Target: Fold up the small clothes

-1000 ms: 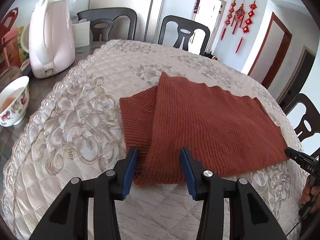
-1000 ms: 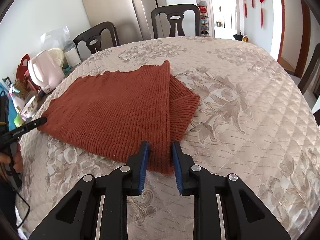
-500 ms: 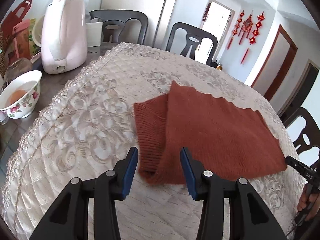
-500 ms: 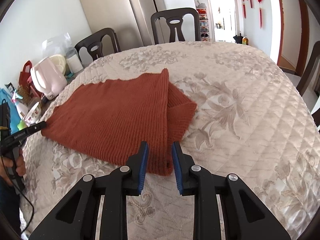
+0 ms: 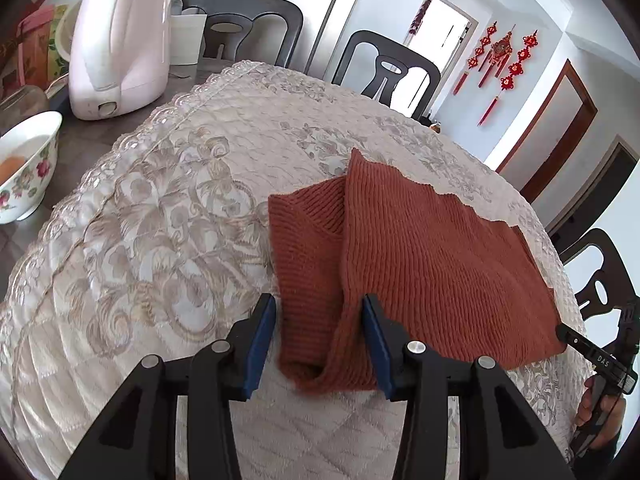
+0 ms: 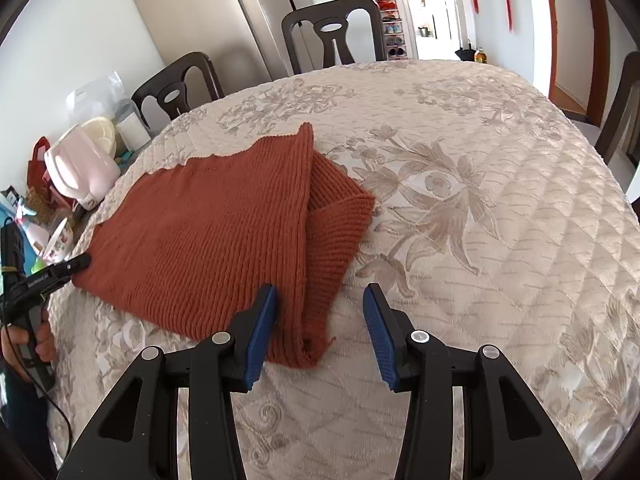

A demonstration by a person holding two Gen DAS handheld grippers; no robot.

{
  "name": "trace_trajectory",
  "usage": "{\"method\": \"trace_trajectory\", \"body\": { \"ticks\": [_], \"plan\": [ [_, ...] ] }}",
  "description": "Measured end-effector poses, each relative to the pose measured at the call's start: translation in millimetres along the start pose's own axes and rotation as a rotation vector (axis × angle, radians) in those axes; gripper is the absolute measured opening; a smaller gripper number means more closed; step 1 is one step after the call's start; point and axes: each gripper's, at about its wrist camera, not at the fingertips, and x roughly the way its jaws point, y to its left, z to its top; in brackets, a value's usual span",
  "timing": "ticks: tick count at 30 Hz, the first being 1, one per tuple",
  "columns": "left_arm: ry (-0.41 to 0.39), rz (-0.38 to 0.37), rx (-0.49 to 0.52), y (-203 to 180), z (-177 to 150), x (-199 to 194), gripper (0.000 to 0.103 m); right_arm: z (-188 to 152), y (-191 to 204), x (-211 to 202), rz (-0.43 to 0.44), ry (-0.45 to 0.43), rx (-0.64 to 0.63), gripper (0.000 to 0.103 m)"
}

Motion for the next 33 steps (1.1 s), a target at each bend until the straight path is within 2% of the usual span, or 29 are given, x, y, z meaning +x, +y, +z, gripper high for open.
{"method": "trace_trajectory", "body": {
  "ticks": [16, 29, 31, 33],
  "plan": [
    [-0.001, 0.010, 0.038, -6.7, 14.8, 15.7, 0.050, 21.7, -7.4, 18.4, 0.084, -0.009, 0.051, 0.046],
    [-0.006, -0.050, 0.009, -9.1, 23.8, 26.1, 0.050, 25.2, -4.3, 22.7, 0.105, -0.006, 0.057, 0.046],
    [-0.004, -0.059, 0.013, -11.5, 21.4, 23.8, 0.049, 24.6, -1.8, 22.2, 0.109, -0.003, 0.050, 0.037],
    [0.000, -0.062, 0.021, -13.7, 18.5, 21.3, 0.043, 22.6, -0.2, 22.2, 0.123, 0.002, 0.045, 0.033]
  ]
}}
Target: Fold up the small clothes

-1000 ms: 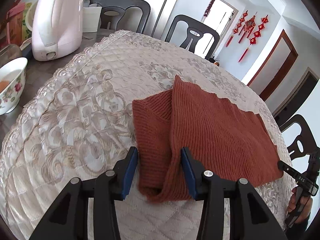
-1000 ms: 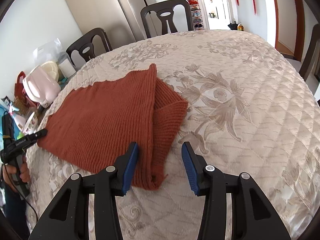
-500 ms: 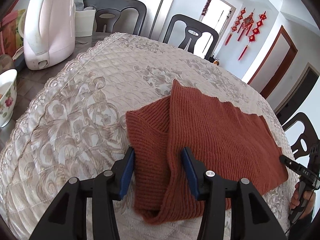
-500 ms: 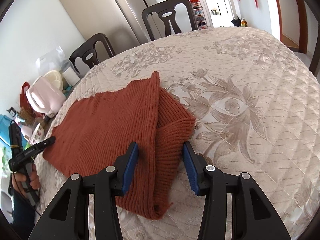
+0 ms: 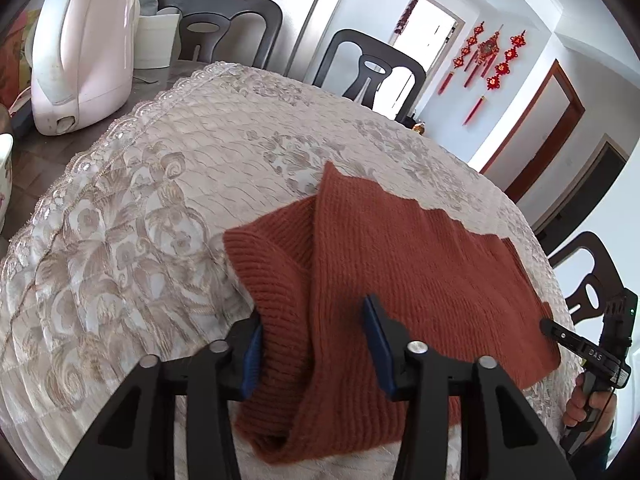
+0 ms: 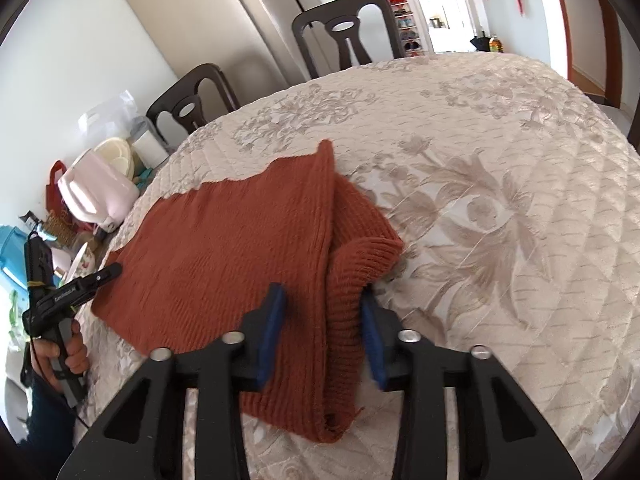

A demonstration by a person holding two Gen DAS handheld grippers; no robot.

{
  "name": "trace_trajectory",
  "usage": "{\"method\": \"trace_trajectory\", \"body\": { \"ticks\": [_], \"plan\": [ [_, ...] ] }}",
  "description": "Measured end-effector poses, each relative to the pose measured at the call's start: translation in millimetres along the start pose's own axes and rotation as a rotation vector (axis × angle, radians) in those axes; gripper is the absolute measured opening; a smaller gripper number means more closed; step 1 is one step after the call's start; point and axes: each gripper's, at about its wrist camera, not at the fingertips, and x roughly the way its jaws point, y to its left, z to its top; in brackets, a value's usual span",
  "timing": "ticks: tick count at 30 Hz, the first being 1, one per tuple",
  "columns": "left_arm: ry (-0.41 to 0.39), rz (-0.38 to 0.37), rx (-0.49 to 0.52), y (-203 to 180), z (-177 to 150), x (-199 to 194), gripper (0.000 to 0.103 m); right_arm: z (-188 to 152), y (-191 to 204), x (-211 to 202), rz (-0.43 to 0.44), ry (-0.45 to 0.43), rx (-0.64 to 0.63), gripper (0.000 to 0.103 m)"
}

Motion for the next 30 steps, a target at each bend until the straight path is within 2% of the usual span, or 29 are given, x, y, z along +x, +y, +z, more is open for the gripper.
{"method": "trace_trajectory", "body": {
  "ticks": [7, 10, 14, 19, 30],
  "plan": [
    [0.009, 0.011, 0.001, -0.7, 2.9, 3.0, 0.025, 2.0, -0.6, 2.5, 0.016, 0.001, 0.007, 0.020],
    [0.011, 0.019, 0.015, -5.6, 5.2, 0.7, 0.022, 2.8, 3.1, -1.0, 0.012, -0.002, -0.004, 0.019],
    [-0.002, -0.017, 0.006, -8.0, 8.6, -13.2, 0.021, 4.8, 5.2, -12.0, 0.028, -0.010, -0.002, 0.018],
    [-0.005, -0.039, 0.042, -16.8, 2.4, -30.1, 0.021, 3.1, 13.6, -28.7, 0.040, -0.013, -0.028, 0.018],
    [0.034, -0.098, 0.060, -22.5, -47.3, -62.1, 0.021, -38.6, 16.3, -72.6, 0.036, 0.002, -0.029, 0.018]
  ]
}}
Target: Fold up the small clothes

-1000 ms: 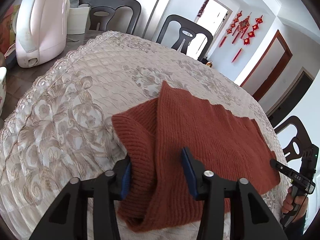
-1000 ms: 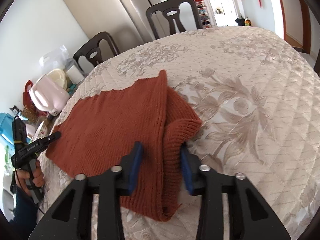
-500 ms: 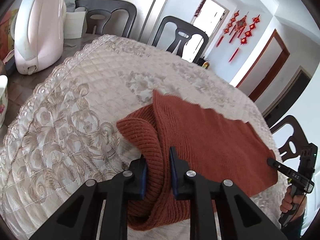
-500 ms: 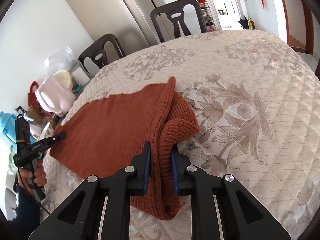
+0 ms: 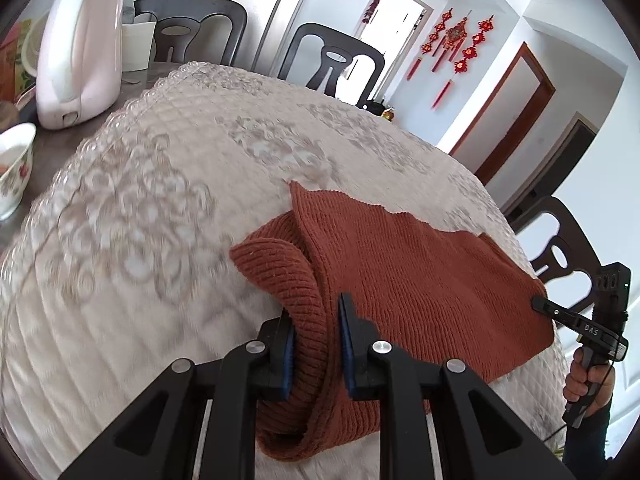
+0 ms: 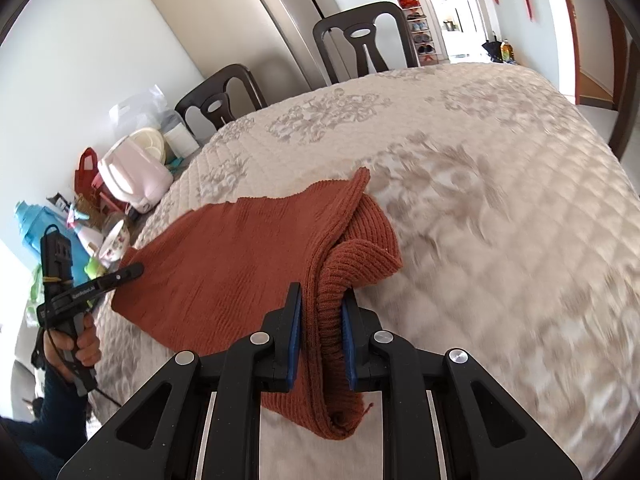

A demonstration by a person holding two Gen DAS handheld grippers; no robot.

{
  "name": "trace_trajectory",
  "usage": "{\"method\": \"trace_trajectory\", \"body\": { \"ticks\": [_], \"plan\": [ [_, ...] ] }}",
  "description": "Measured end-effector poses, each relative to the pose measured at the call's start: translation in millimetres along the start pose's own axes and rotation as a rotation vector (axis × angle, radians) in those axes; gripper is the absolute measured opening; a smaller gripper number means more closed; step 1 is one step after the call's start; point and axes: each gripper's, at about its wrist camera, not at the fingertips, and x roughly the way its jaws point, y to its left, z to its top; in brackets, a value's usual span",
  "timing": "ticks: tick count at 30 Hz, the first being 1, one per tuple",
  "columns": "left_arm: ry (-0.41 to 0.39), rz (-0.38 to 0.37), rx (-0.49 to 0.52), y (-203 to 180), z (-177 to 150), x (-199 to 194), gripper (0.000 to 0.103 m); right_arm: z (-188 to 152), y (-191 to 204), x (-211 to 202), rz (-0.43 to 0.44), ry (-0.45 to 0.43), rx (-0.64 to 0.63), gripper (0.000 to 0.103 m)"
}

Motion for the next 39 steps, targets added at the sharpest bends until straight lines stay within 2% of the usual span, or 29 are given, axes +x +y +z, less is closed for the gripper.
{"method": "trace_trajectory", "body": {
  "ticks": [7, 12, 17, 23, 25, 27, 29, 33, 35, 36, 39],
  "plan": [
    [0.006, -0.016, 0.009, -6.3, -24.1, -13.9, 0.021, -25.4, -3.9, -17.6, -0.009, 0.014, 0.026, 0.018],
    [0.036, 0.002, -0.005, 2.7, -30.4, -0.1, 0.021, -39.6, -16.8, -11.3, -0.027, 0.044, 0.063, 0.018],
    [0.026, 0.015, -0.006, 5.3, -32.2, -6.6, 0.026, -43.2, -25.2, -8.3, -0.042, 0.060, 0.091, 0.024],
    [-0.063, 0.082, 0.000, 6.7, -26.4, -32.9, 0.026, -36.8, -17.6, -33.6, -0.145, -0.021, 0.026, 0.024],
    [-0.089, 0.072, -0.015, 5.5, -22.0, -36.8, 0.026, -32.3, -13.1, -41.6, -0.168, -0.066, 0.012, 0.024],
    [-0.094, 0.047, -0.001, -0.9, -19.2, -34.4, 0.026, -27.8, -7.9, -43.0, -0.154, -0.091, 0.001, 0.024],
    [-0.082, 0.029, 0.025, -10.5, -17.9, -26.6, 0.026, -25.5, 0.7, -36.8, -0.126, -0.092, -0.021, 0.024],
    [-0.032, 0.011, 0.078, -26.4, -22.4, -3.2, 0.026, -29.5, 12.4, -9.0, -0.081, -0.027, -0.067, 0.024],
    [0.005, 0.016, 0.082, -26.4, -27.6, 7.7, 0.026, -34.9, 9.6, 3.7, -0.121, 0.014, -0.075, 0.021],
    [0.013, 0.016, 0.084, -25.4, -31.1, 10.1, 0.026, -38.7, 6.6, 7.3, -0.147, 0.021, -0.082, 0.015],
    [0.003, 0.010, 0.102, -25.2, -36.6, 5.2, 0.026, -42.4, 1.4, 1.8, -0.129, 0.008, -0.064, 0.015]
  ]
}}
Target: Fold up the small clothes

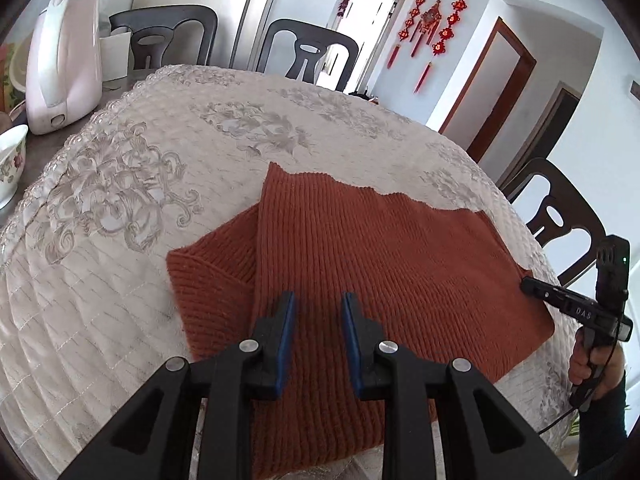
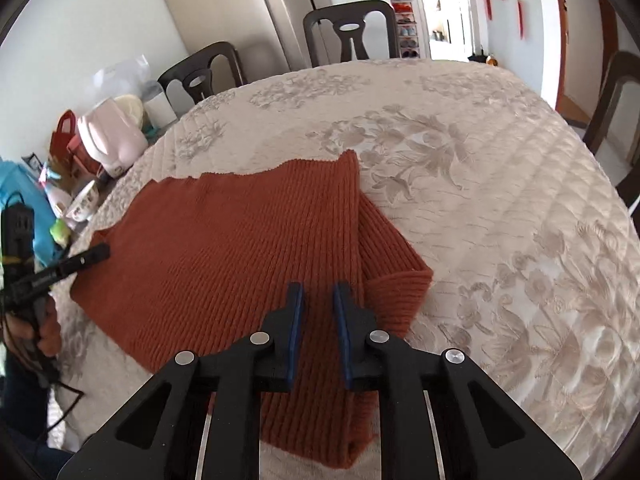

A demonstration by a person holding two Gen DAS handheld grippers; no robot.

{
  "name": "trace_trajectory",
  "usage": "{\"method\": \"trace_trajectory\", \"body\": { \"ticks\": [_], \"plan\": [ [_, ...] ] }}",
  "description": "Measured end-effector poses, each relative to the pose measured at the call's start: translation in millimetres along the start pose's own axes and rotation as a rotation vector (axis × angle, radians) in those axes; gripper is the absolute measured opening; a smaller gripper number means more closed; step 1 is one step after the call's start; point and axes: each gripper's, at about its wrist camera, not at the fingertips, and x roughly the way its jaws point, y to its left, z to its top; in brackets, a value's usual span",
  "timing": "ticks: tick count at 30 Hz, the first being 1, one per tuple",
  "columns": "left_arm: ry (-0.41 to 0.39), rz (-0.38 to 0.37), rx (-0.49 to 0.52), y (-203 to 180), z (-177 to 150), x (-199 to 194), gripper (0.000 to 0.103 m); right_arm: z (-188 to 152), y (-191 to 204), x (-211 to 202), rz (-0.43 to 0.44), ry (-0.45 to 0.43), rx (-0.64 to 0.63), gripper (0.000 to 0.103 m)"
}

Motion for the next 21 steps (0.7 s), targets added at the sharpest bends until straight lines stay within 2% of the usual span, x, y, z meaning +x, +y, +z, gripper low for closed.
{"method": "trace_trajectory", "body": {
  "ticks": [4, 8, 11, 13, 21],
  "plan": [
    [0.010, 0.008, -0.005, -1.1, 7.8, -1.0, 0.026, 7.5, 3.7, 0.2, -0.011, -0.001, -0.006, 0.015],
    [-0.030, 0.012, 0.028, -11.1, 28.4, 5.9, 0.026, 29.4, 14.1, 9.8, -0.009, -0.027, -0.033, 0.015],
    [-0.018, 0.060, 0.020, -8.2, 35.9, 22.4, 0.026, 39.1, 14.5, 27.2, -0.038, -0.008, -0.025, 0.015],
    [0.011, 0.079, 0.002, -2.4, 32.4, 32.2, 0.026, 40.1, 10.5, 37.8, -0.067, -0.003, -0.026, 0.015],
    [0.002, 0.058, -0.019, 0.9, 21.0, 26.6, 0.026, 35.1, -7.5, 33.6, -0.009, -0.042, 0.072, 0.015]
  ]
}}
